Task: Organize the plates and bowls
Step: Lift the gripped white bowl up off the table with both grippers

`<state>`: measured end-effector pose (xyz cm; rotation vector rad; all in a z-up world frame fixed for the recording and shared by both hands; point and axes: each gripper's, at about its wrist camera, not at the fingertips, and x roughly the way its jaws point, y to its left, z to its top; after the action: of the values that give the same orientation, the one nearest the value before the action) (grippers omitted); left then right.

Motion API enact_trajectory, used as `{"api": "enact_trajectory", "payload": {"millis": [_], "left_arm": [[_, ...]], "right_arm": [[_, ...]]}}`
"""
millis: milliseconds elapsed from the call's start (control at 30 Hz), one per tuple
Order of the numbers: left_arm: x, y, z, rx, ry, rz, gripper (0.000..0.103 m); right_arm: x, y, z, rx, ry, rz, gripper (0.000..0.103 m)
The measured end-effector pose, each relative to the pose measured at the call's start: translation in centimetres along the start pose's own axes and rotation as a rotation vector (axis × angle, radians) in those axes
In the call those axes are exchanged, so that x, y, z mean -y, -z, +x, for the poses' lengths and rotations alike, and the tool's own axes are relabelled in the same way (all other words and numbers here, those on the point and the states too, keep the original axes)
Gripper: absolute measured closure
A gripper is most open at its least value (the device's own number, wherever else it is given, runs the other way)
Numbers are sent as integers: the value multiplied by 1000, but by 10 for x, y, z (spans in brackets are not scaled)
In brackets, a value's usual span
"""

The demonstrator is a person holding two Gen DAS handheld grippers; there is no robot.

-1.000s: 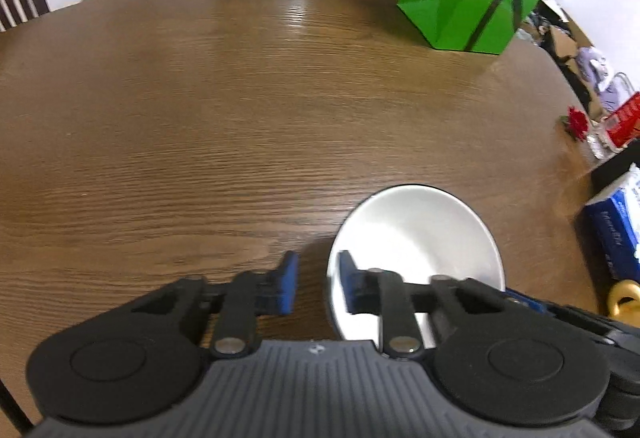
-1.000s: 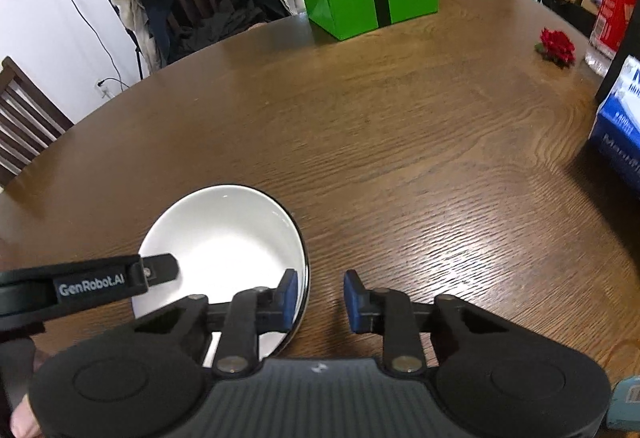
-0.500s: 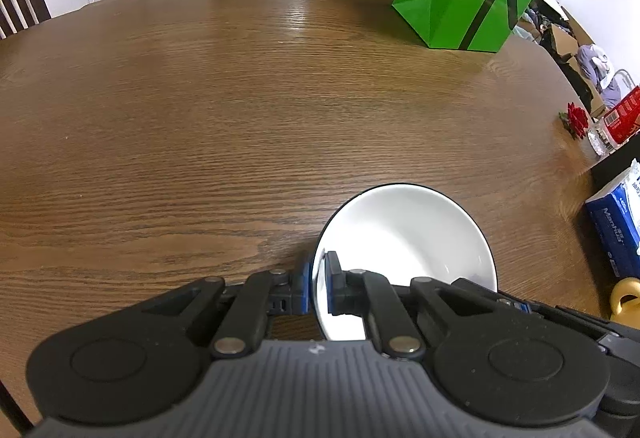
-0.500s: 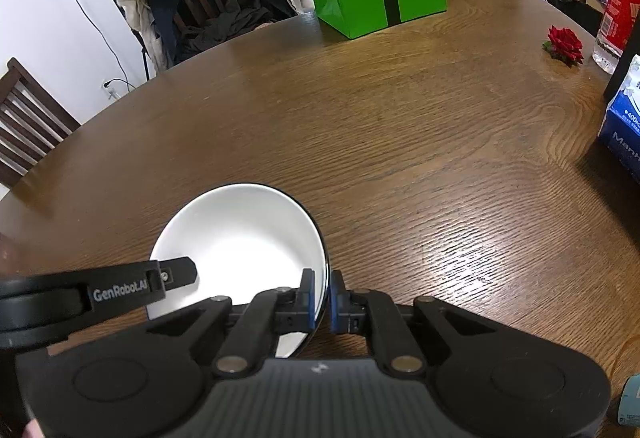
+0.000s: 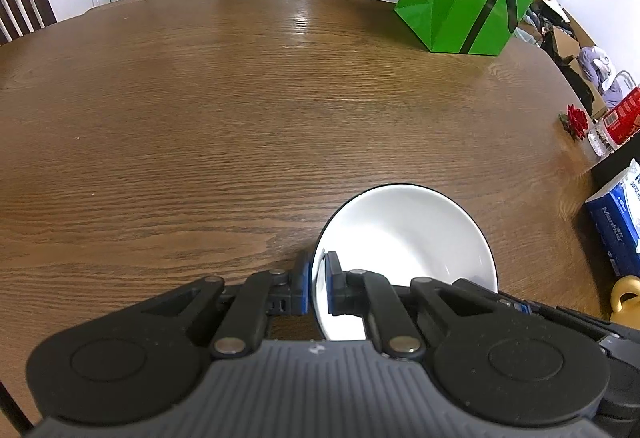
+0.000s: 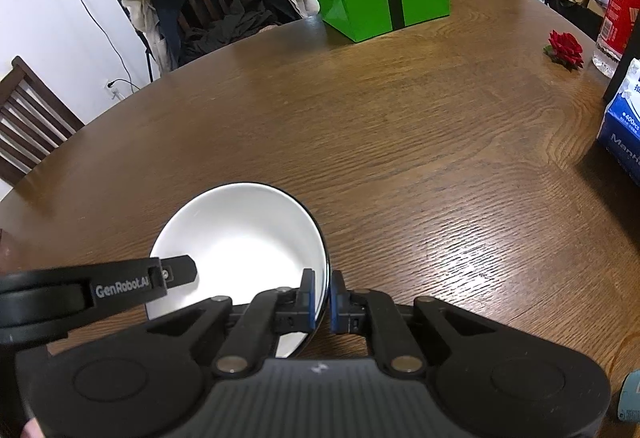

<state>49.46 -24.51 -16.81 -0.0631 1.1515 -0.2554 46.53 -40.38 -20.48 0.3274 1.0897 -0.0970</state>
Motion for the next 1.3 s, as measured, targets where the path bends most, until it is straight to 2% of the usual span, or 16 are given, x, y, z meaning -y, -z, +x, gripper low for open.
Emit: {"api": "enact_trajectory", "payload": {"millis": [500, 1300], "left_arm": [[-12, 8, -22, 28, -4, -17, 95], [-53, 39, -86, 100, -18, -75, 95]], "right_arm": [[-13, 6, -16, 14, -17, -18, 96], [-64, 31, -63, 54, -51, -102, 96]]}}
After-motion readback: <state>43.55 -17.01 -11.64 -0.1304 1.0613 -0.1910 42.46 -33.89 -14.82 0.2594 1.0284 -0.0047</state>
